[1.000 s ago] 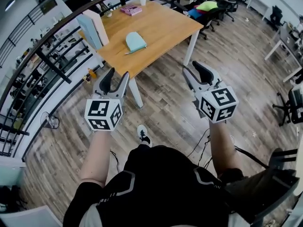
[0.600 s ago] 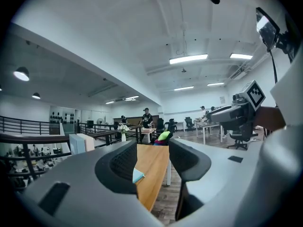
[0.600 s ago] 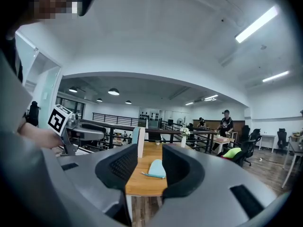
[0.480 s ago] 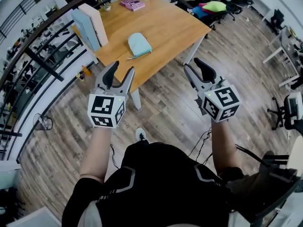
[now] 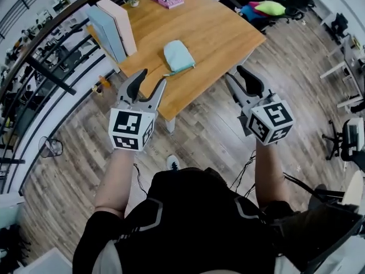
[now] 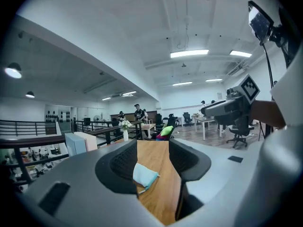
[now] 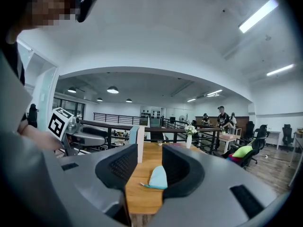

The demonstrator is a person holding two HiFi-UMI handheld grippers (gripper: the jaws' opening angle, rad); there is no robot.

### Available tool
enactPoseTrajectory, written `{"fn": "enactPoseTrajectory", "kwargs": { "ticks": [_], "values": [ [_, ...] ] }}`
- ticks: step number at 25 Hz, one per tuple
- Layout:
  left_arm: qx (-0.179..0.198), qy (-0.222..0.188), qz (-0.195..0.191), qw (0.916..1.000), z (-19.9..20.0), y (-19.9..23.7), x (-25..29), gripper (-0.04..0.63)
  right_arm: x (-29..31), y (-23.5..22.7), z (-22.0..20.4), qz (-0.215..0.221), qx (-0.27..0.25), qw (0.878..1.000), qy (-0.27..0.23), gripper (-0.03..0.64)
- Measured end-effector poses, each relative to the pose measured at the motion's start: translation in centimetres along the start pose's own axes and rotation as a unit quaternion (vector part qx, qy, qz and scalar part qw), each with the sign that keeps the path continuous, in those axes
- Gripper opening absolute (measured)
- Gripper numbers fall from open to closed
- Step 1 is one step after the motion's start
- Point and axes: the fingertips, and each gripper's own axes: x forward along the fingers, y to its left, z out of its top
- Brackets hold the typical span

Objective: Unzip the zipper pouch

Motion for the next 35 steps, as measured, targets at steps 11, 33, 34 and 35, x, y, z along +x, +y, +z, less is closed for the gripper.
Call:
{"fn": "enactPoseTrajectory", "kwargs": {
  "ticks": [11, 33, 34, 35],
  "values": [
    [-0.031, -0.015, 0.025, 0.9991, -0.4, 4.4, 2.1, 0.225, 6.1, -1.8, -0.1, 0.036, -0.015, 0.999, 0.008, 0.172],
    [-0.047, 0.011, 0.194, 0.9799, 1.8, 7.1, 12.9, 0.207, 21.1, -11.2, 0.4, 0.273, -0.055, 0.960, -0.019, 0.169],
    [-0.050, 0.016, 0.201, 0.9781, 1.4, 7.3, 13.3, 0.210, 21.8, -11.5, 0.2, 0.280, -0.056, 0.958, -0.017, 0.169],
    [-0.054, 0.022, 0.208, 0.9764, 0.9, 7.4, 13.7, 0.212, 22.5, -11.8, -0.2, 0.287, -0.057, 0.956, -0.015, 0.169]
  ]
}}
